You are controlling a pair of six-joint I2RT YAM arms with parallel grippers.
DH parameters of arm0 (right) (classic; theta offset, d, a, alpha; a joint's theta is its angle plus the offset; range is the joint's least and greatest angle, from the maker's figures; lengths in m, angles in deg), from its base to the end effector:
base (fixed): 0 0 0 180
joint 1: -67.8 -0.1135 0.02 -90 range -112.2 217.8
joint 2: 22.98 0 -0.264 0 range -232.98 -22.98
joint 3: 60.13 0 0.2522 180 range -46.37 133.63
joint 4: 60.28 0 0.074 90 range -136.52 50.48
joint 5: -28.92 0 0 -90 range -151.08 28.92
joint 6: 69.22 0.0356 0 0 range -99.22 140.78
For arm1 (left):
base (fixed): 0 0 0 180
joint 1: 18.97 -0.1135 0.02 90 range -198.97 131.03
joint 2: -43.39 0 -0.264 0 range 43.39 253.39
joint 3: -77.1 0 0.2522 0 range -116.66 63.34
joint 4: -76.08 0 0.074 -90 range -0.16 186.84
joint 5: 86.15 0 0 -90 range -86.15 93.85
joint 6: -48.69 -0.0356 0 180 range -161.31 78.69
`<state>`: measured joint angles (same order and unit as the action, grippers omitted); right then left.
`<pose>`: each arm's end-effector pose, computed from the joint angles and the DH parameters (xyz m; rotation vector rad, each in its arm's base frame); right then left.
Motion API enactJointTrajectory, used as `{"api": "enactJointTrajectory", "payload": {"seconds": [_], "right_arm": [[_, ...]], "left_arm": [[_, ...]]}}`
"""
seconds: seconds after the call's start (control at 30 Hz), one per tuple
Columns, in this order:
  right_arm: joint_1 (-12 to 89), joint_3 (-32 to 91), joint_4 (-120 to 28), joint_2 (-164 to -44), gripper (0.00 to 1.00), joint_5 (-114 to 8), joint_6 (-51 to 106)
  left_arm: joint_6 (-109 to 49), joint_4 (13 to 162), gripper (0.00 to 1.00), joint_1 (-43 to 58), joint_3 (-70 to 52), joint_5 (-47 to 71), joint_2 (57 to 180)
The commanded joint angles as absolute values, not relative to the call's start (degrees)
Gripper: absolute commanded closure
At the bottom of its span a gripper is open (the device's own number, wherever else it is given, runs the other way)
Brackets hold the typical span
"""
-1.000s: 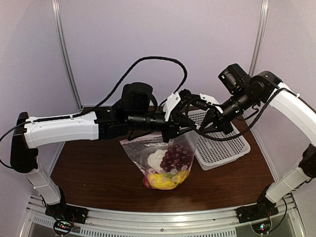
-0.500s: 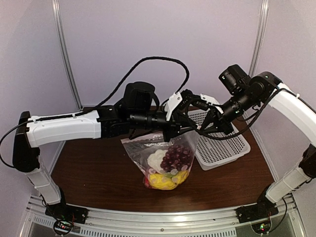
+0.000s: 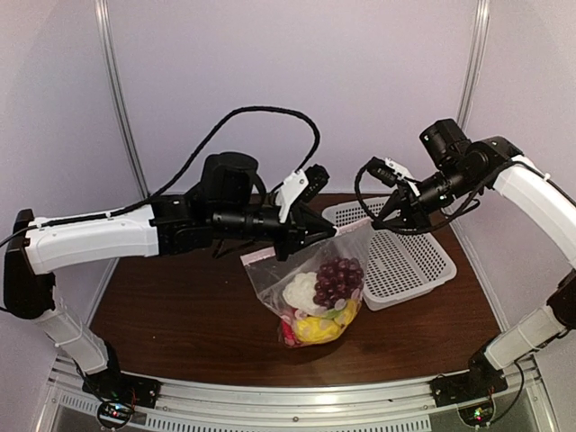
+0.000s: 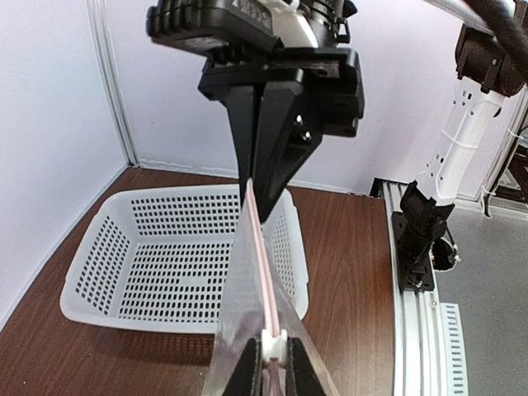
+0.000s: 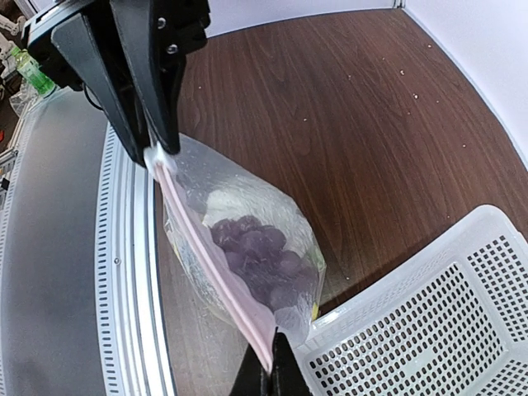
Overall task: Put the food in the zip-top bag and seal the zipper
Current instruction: Unzip the zipper of the food storage bag.
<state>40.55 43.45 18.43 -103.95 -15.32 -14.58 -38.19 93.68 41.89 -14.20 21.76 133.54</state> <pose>0.2253 0.1447 0.3892 -1.4769 1.8478 0.9370 0.1737 -0.3340 0.3520 1.1539 1.6125 -1.0429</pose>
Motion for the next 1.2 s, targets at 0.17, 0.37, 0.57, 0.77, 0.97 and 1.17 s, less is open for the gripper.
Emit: {"api": "enactJointTrajectory", "payload": {"seconds": [0.17,0.37,0.57,0.77,0.97,1.17], "right_arm": [[46.69,40.83,15.34,-101.90,1.00,-16.27,-16.14],[47.96,39.76,14.18,-101.94,1.00,-16.24,-15.75],[48.30,39.44,13.72,-101.99,1.00,-16.33,-15.17],[48.34,39.08,12.92,-102.17,1.00,-16.30,-14.20],[48.29,39.08,12.62,-102.26,1.00,-16.08,-13.78],[48.29,38.04,11.91,-102.55,1.00,-15.06,-13.27]], "left_arm": [[-37.27,100.40,1.00,40.91,-2.54,16.70,120.30],[-36.03,101.60,1.00,40.97,3.07,13.38,113.64],[-35.00,101.97,1.00,40.96,8.68,10.48,108.29],[-34.81,102.45,1.00,40.88,10.78,8.77,105.92],[-34.45,101.43,1.00,40.86,11.83,8.28,105.11],[-31.20,97.13,0.58,40.87,14.04,9.16,105.80]]}}
